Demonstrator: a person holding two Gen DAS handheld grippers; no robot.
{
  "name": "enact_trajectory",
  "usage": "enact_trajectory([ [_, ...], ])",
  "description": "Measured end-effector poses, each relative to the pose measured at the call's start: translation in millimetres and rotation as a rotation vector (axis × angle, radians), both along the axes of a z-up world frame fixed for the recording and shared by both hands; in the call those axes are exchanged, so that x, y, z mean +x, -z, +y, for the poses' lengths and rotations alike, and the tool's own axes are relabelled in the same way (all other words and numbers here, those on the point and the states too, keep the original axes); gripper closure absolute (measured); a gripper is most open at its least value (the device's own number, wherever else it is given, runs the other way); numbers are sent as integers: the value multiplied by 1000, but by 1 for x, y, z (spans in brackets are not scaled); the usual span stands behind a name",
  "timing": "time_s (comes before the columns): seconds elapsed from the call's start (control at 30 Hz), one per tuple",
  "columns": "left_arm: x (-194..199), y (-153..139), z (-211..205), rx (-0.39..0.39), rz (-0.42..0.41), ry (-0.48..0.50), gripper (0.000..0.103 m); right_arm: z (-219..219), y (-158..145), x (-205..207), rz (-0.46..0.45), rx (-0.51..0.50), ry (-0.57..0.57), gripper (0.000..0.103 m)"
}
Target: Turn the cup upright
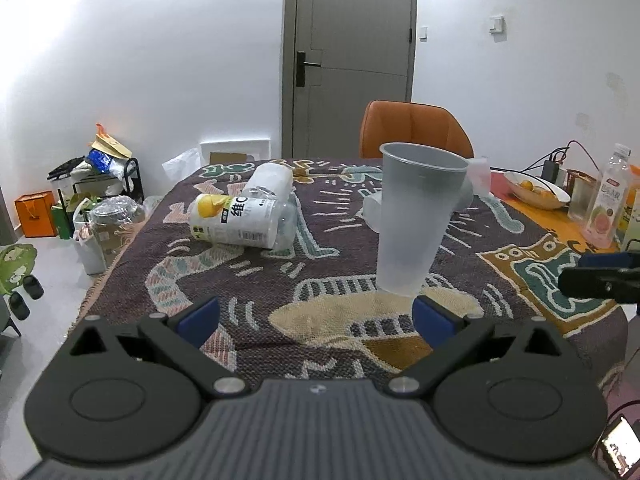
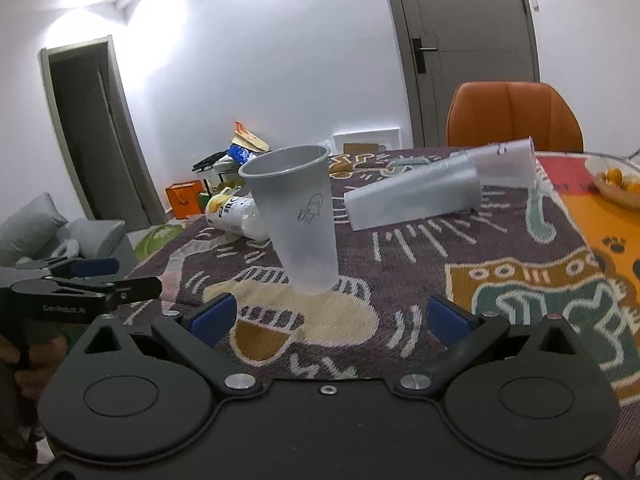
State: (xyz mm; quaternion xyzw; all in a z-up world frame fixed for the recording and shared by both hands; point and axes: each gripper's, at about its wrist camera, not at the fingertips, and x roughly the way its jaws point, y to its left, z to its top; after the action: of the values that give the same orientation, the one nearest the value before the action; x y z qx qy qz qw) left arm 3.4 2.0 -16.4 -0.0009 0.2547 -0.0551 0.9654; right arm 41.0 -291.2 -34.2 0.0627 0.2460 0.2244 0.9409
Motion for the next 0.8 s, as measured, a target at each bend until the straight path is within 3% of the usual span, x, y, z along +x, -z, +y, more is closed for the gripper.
enact_trajectory([
  [0.8, -6, 9, 0, -4, 17, -11, 1, 3, 6, -5, -2, 6, 7, 0],
])
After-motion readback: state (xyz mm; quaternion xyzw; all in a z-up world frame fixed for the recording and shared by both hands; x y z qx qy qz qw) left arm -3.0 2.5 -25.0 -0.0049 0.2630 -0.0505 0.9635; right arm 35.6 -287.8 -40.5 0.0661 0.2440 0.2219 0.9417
